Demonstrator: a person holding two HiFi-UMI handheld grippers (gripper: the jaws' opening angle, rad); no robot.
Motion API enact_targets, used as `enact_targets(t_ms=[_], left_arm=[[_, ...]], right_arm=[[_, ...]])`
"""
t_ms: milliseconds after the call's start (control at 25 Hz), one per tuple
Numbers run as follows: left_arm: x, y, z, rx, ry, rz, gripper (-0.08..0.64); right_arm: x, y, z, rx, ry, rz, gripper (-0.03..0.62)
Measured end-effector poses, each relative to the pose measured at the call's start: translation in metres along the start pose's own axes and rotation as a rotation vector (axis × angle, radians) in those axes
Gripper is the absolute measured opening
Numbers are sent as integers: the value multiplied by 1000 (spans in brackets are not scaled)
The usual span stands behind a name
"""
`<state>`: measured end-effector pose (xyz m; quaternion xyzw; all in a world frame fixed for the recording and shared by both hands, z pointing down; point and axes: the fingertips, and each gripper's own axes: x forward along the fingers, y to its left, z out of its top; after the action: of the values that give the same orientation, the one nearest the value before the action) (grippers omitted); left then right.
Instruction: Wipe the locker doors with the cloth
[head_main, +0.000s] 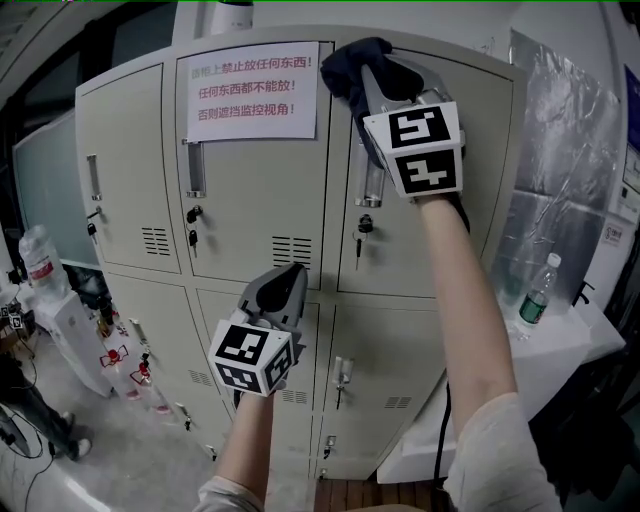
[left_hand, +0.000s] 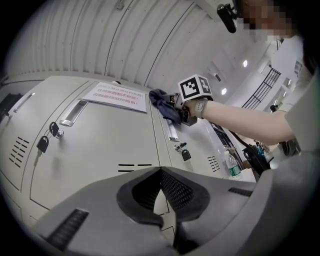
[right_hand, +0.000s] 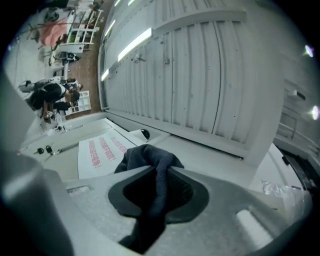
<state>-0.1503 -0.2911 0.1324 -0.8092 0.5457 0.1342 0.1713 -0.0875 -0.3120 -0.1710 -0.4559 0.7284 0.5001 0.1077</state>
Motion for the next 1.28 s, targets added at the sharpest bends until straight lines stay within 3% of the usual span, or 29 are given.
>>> enact_targets(t_ms=[240,480,1040,1280], left_arm=[[1,-1,-4,-9,0,3,-2],[2,-7,-8,-40,-8,-14,-2],[8,-21,-10,-43,-8,-39,-2],[4,-21,-9,-44,0,-34,-2]], right_arm=[[3,-9,-7,-84,48,-1,55],[-15,-37,-22,-64,61,-50,54],[-65,-118,-62,-80,139,-170,54],[-77,-134,-74,-84,165,-190,54]])
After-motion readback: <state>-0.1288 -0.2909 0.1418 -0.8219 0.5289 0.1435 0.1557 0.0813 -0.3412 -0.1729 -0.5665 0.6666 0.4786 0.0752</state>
